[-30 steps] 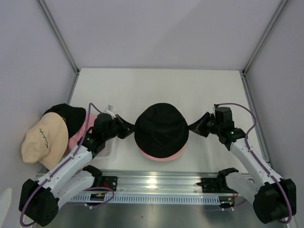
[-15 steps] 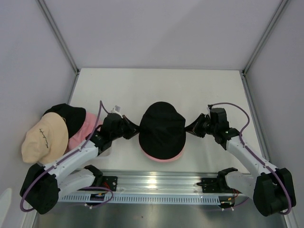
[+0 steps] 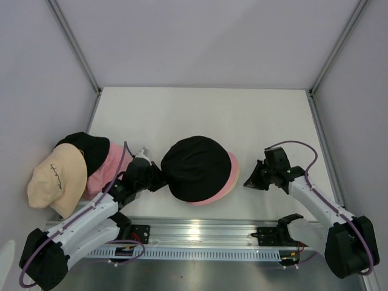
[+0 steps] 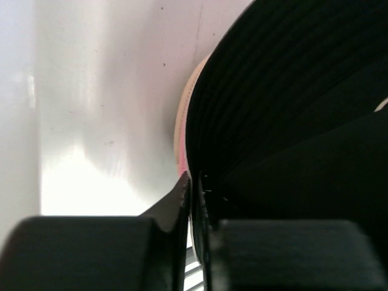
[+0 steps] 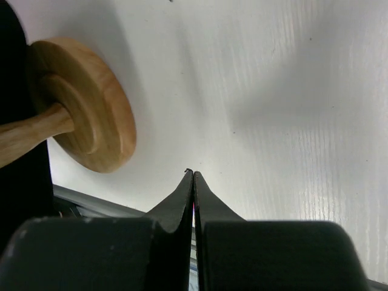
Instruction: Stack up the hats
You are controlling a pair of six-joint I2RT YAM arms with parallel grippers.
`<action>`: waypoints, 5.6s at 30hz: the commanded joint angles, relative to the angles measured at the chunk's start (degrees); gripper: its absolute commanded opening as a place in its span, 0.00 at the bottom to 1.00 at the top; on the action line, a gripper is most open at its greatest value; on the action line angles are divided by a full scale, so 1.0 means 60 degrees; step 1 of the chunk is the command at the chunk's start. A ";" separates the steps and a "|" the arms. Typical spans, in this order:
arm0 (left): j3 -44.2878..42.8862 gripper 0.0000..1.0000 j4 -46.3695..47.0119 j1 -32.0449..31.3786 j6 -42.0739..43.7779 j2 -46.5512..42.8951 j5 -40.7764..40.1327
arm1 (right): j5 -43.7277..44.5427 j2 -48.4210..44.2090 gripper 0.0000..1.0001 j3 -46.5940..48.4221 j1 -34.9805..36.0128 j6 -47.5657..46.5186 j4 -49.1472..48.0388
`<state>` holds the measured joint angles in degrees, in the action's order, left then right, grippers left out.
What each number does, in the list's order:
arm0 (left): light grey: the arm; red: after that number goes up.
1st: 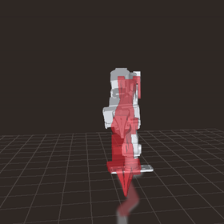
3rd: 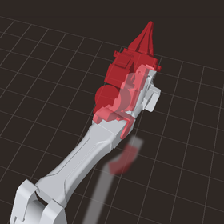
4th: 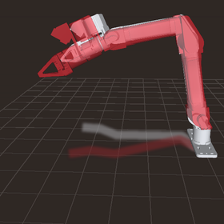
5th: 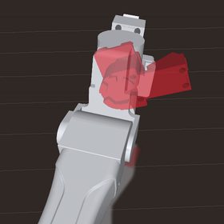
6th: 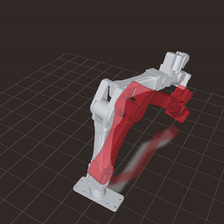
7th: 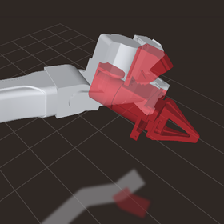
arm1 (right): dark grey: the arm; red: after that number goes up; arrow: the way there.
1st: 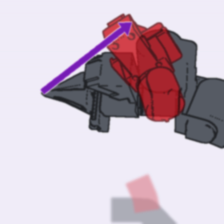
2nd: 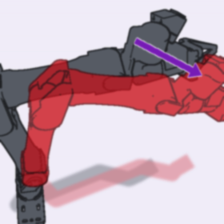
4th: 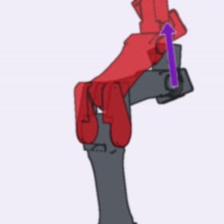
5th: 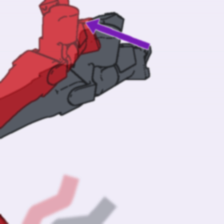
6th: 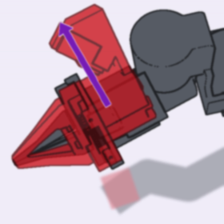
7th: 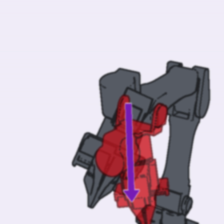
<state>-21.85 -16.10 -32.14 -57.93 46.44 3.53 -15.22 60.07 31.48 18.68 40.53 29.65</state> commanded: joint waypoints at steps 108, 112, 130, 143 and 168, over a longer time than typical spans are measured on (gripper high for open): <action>-0.1604 0.66 -0.0291 0.0376 -0.1331 -0.0795 0.0291 | 0.0149 -0.1941 0.00 -0.1732 0.1501 -0.1849 -0.6509; -0.1195 0.66 0.0001 0.0376 -0.1536 -0.0913 0.0495 | 0.0091 -0.1897 0.00 -0.1717 0.1516 -0.1819 -0.6567; 0.1193 0.56 0.1672 0.0376 -0.2927 -0.2874 0.0599 | -0.0085 -0.1457 0.00 -0.1571 0.1590 -0.1731 -0.6758; 0.1063 0.27 0.3532 0.0362 -0.2606 -0.1558 0.1682 | 0.0003 -0.1560 0.00 -0.1527 0.1692 -0.1746 -0.6568; 0.1283 0.01 0.2317 0.0186 0.1877 -0.0460 -0.0544 | 0.3182 -0.0989 0.00 -0.2199 0.3713 -0.2684 -0.5907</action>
<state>-14.44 4.86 -30.92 -52.49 40.88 4.84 -1.67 52.62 20.69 39.88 26.63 -9.30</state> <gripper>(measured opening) 0.009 0.006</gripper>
